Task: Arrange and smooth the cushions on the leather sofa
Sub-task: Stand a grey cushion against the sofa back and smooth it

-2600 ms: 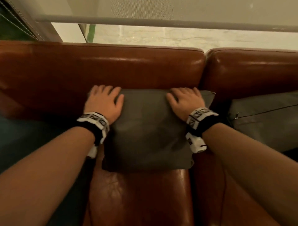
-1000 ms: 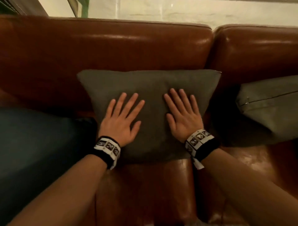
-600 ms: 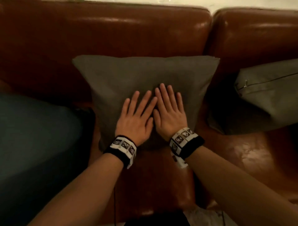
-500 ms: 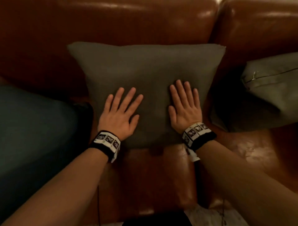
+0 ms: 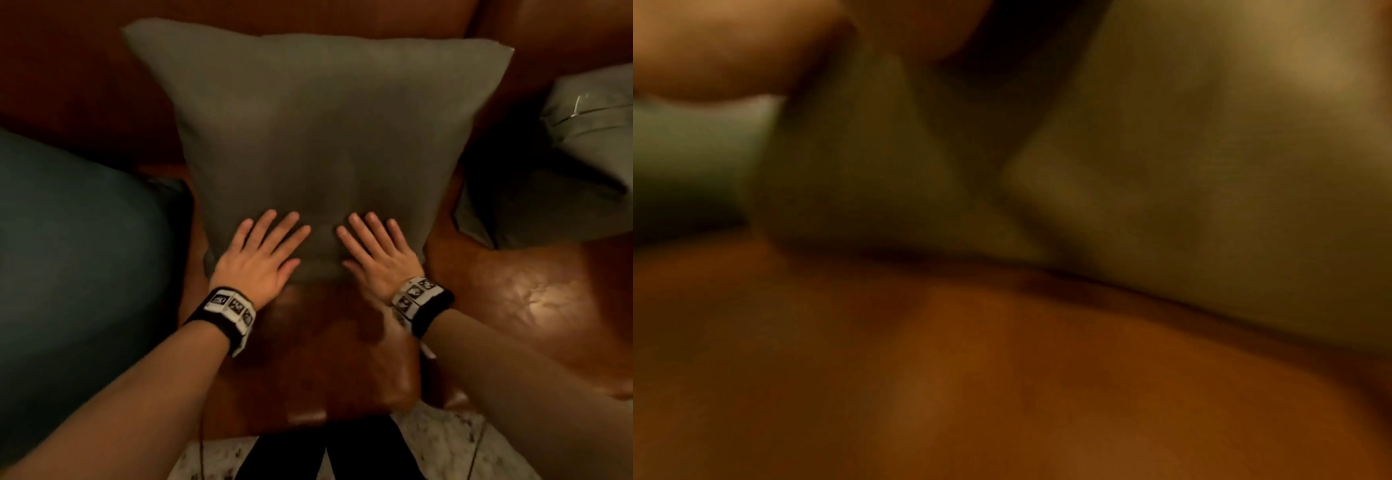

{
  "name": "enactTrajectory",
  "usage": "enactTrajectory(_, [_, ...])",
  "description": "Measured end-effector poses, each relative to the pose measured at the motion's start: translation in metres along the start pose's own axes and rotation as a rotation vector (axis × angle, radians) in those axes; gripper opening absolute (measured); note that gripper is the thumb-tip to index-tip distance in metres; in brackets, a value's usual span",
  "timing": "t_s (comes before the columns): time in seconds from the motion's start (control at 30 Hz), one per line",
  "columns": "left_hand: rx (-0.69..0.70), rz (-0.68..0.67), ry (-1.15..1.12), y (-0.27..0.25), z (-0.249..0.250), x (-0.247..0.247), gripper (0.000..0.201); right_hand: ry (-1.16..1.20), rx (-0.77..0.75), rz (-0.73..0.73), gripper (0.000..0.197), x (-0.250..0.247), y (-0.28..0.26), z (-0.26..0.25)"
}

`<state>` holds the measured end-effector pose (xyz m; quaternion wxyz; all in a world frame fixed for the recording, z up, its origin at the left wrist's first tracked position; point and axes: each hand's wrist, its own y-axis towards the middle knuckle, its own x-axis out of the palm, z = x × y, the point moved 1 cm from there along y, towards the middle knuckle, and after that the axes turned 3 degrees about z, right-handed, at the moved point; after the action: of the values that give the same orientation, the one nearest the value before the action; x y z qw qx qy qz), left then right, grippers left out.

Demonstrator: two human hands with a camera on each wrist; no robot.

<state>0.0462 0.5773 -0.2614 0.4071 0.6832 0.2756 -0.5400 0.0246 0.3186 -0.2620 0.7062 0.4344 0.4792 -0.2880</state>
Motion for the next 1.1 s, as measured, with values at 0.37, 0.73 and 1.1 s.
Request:
enactTrajectory(0.37, [0.013,-0.192,-0.176,-0.052,0.051,-0.035,0.079,0.026,-0.389,-0.314,0.075,-0.029,-0.045,-0.009])
enactTrajectory(0.73, [0.048,-0.72,0.002,-0.09,-0.026,-0.018,0.068,-0.046,-0.296,-0.864,0.062,-0.043,-0.072,0.073])
enactTrajectory(1.1, [-0.15,0.02,-0.223,0.147,0.0,-0.138,0.059,0.285,0.194,-0.061,0.054,-0.109,0.164,0.047])
